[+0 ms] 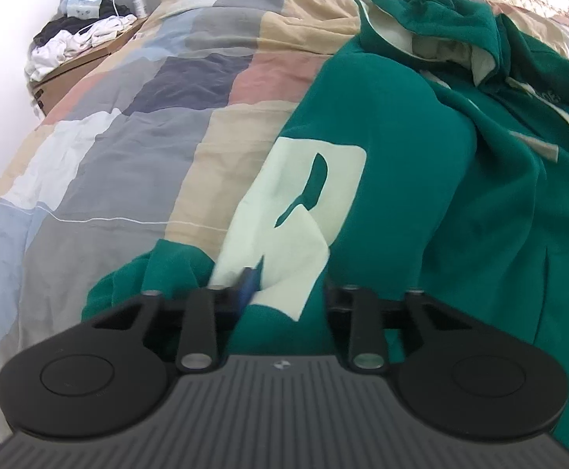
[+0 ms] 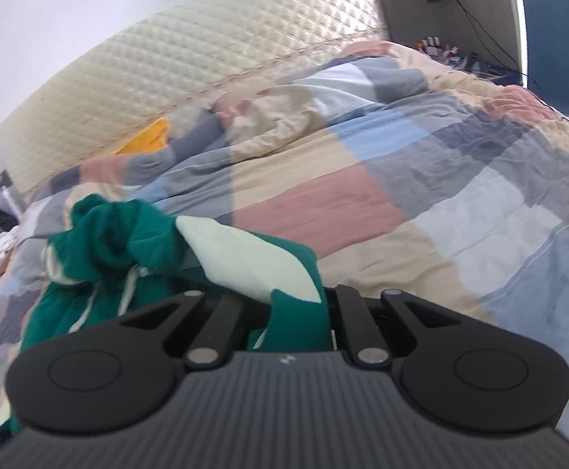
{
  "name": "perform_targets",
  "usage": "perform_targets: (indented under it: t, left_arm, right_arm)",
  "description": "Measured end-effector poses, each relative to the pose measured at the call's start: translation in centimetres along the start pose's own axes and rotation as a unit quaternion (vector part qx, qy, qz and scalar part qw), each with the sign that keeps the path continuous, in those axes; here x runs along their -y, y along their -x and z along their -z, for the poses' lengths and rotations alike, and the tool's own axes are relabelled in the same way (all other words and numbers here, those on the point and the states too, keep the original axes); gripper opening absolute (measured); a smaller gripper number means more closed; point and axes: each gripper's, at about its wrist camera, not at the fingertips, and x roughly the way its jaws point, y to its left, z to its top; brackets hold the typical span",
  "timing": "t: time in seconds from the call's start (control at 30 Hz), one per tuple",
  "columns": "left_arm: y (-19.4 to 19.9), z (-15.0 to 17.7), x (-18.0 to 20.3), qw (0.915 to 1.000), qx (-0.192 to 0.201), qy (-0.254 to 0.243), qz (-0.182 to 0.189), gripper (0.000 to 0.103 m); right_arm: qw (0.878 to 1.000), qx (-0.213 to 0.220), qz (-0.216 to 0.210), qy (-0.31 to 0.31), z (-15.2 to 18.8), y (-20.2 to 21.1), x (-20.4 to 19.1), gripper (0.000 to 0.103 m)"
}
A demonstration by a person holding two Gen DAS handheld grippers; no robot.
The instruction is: Fold large clothes
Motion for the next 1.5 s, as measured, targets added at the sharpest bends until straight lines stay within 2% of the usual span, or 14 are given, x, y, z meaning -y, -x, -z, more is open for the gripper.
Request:
perform_targets:
  t: [0.07,0.2,0.3,0.53,0.67,0.77,0.87,1.03,1.13,1.27,1.33,1.4,1.43,1.5]
  left_arm:
    - [0.1,-0.9,-0.9,0.9999,0.005,0.01,0.003,0.009]
    - [0.3,-3.3,-4.9,0.9958,0.0,0.089,0.021,0.006]
    - [1.0,-6.3,-8.2,0.9899,0.02,0.14,0.01,0.005]
    - [1.0,-16.3,-13.2,0.9806,0.089,0.157,-0.078,0.005]
    - [-1.8,-21.1,-14.8,0.973,0.115,0.162,-0.118,0.005]
    - [-5.7,-23.4,-15.5,0.972,0.109,0.147,-0.147,0.005]
    - [-10.2,-23.8,-16.3,0.9715,0.087,0.138,-0.172,0.005]
    - [-16.9,-21.8,-17.4,0.9733,0.044,0.132,-0.183,0.005]
    - [-18.7,-21.1,-17.3,0.9737,0.038,0.125,-0.187,0.006]
    - [-18.0,-21.1,-16.9,0.9744,0.054,0.12,-0.182,0.008]
    - [-16.6,-21.2,-16.4,0.9759,0.064,0.127,-0.166,0.018]
    - [-15.0,-21.4,-15.9,0.9791,0.068,0.129,-0.142,0.047]
    - [-14.0,-21.3,-15.7,0.98,0.073,0.132,-0.13,0.064]
    - [-11.9,-20.9,-15.2,0.9813,0.086,0.137,-0.104,0.067]
  right_arm:
    - [1.0,-0.005,0.002,-0.005,-1.1,-0.7,1.2,0.008]
    - [1.0,-0.001,0.015,0.026,-3.6,-1.9,1.9,0.008]
    - [0.999,0.017,0.01,0.033,-6.3,-2.7,2.2,0.008]
    - [0.997,0.041,0.031,0.059,-12.4,-5.9,2.1,0.008]
    - [0.996,0.028,0.069,0.05,-14.2,-10.0,3.5,0.008]
    - [0.993,0.016,0.105,0.051,-13.8,-13.5,5.1,0.008]
    - [0.99,-0.005,0.133,0.055,-12.1,-17.3,7.0,0.008]
    - [0.986,-0.037,0.153,0.054,-8.3,-21.9,9.6,0.008]
    - [0.985,-0.051,0.158,0.053,-7.1,-23.4,10.1,0.009]
    - [0.982,-0.052,0.17,0.061,-6.7,-23.3,9.2,0.012]
    - [0.982,-0.054,0.166,0.073,-7.0,-22.5,8.6,0.013]
    - [0.983,-0.055,0.157,0.075,-7.4,-21.5,8.4,0.016]
    - [0.983,-0.057,0.157,0.077,-7.6,-21.0,8.2,0.023]
    - [0.983,-0.055,0.155,0.085,-8.1,-19.6,7.6,0.035]
